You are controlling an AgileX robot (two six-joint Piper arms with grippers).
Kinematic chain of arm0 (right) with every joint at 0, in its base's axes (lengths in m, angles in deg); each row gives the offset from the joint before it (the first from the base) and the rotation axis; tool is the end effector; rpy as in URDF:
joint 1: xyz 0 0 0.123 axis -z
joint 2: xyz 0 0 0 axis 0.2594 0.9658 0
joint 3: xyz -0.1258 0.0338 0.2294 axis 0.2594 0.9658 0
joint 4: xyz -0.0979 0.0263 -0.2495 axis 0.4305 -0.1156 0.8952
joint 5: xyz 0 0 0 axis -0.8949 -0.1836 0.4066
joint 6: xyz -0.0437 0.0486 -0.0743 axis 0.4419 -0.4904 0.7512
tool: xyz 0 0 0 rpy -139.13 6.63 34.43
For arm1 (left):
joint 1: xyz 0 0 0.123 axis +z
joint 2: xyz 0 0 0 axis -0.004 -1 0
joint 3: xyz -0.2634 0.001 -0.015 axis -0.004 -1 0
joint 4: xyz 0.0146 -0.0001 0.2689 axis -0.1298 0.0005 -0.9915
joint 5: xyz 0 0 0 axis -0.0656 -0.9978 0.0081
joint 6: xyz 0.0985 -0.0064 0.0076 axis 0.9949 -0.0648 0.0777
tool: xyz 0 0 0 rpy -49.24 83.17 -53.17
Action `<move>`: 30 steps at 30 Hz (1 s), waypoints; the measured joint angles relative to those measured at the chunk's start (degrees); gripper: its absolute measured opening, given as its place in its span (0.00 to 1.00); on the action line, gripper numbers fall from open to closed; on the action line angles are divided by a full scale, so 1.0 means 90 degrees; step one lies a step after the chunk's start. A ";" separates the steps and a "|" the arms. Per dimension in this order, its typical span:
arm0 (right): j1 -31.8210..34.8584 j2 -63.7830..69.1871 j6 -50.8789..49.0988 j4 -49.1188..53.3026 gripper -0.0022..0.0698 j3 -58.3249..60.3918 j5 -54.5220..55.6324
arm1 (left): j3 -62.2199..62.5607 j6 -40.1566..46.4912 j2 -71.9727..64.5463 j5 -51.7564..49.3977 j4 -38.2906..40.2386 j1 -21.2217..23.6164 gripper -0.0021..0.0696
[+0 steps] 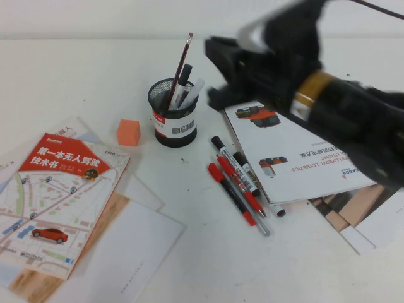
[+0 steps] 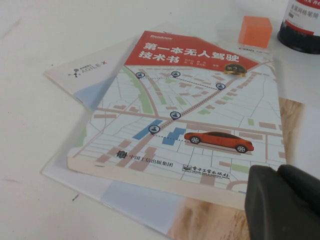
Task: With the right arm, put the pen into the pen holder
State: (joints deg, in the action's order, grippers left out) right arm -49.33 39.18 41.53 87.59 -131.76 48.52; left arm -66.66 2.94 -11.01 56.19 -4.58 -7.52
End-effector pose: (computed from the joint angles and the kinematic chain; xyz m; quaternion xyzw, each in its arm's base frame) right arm 0.3178 0.2358 0.2928 -0.2579 0.6593 0.2653 0.6545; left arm 0.0982 -0.0128 0.1726 0.0465 0.8027 -0.0418 0.5931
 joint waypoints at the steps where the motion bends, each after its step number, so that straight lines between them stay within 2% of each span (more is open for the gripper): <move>1: 0.0000 -0.0390 0.0024 0.0000 0.00 0.0399 0.0011 | 0.0000 0.0000 0.0000 0.0000 0.0000 0.0000 0.03; 8: 0.0000 -0.2209 0.0055 0.0094 0.00 0.1807 -0.0047 | 0.0000 0.0000 0.0000 0.0000 0.0000 0.0000 0.03; 19: 0.0000 -0.4121 0.0069 -0.0006 0.00 0.4047 -0.0573 | 0.0000 0.0000 0.0000 0.0000 0.0000 0.0000 0.03; 27: 0.0017 -0.5989 0.0069 -0.0667 0.00 0.5192 -0.2392 | 0.0000 0.0000 0.0000 0.0000 0.0000 0.0000 0.03; 30: 0.0314 -0.6728 0.0069 -0.0899 0.00 0.5372 -0.3247 | 0.0000 0.0000 0.0000 0.0000 0.0000 0.0000 0.03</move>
State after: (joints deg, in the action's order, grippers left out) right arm -46.50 -21.37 42.15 79.50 -83.41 19.29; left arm -66.66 2.94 -11.01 56.19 -4.58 -7.52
